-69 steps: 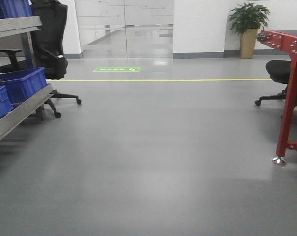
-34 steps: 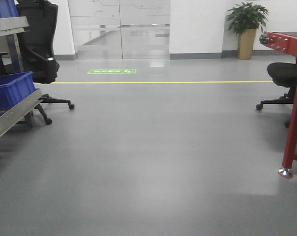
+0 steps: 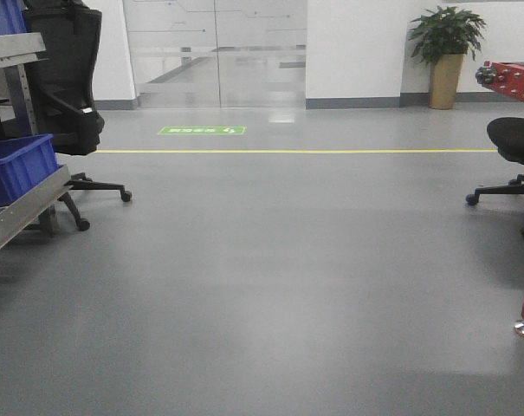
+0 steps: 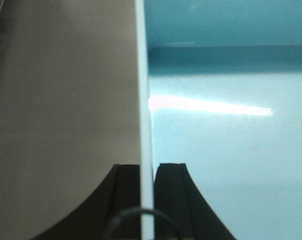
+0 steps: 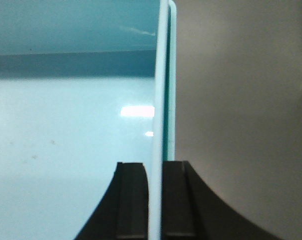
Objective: Move two blue bins to right shelf middle
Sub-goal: 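Drive the base away across the room holding the bin with both grippers, then drive the base up to the shelf holding blue bins and a red bag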
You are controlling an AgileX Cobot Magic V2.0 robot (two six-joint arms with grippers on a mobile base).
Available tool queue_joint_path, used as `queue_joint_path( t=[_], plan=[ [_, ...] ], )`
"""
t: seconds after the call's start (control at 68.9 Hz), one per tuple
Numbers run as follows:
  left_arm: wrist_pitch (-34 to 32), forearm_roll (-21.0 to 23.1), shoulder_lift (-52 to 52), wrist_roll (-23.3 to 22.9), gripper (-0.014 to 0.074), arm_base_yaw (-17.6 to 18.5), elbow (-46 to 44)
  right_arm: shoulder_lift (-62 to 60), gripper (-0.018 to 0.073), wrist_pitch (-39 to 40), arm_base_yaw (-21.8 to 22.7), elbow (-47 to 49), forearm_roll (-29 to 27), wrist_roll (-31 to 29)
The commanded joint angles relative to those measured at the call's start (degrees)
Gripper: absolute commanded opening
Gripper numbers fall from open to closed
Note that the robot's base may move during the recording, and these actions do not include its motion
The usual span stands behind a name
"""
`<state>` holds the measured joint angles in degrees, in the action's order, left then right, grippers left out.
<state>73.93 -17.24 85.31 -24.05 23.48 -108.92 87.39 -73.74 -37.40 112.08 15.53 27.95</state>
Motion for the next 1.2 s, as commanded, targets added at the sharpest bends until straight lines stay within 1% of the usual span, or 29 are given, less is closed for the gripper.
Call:
queue_joint_path(
  t=[0.0,0.435,0.551,1.19],
  plan=[
    [-3.97,1.19,-0.99,-0.47,-0.0111,0.68,-0.95,-0.74,-0.0163,5.3,-0.47,0.67,-1.06,-0.45],
    [-3.97,0.92,-0.99,-0.47,-0.0111,0.68,-0.95,-0.74,-0.0163,5.3,-0.47,0.67,-1.06,-0.45],
    [-3.97,0.18,-0.99,-0.47,-0.0111,0.68,-0.95,-0.74,-0.0163,5.3,-0.47,0.67,-1.06,-0.45],
    [-3.97,0.18,-0.99,-0.47,-0.0111,0.68,-0.95,-0.74,-0.0163,5.3,-0.47,0.67,-1.06,-0.45]
  ],
)
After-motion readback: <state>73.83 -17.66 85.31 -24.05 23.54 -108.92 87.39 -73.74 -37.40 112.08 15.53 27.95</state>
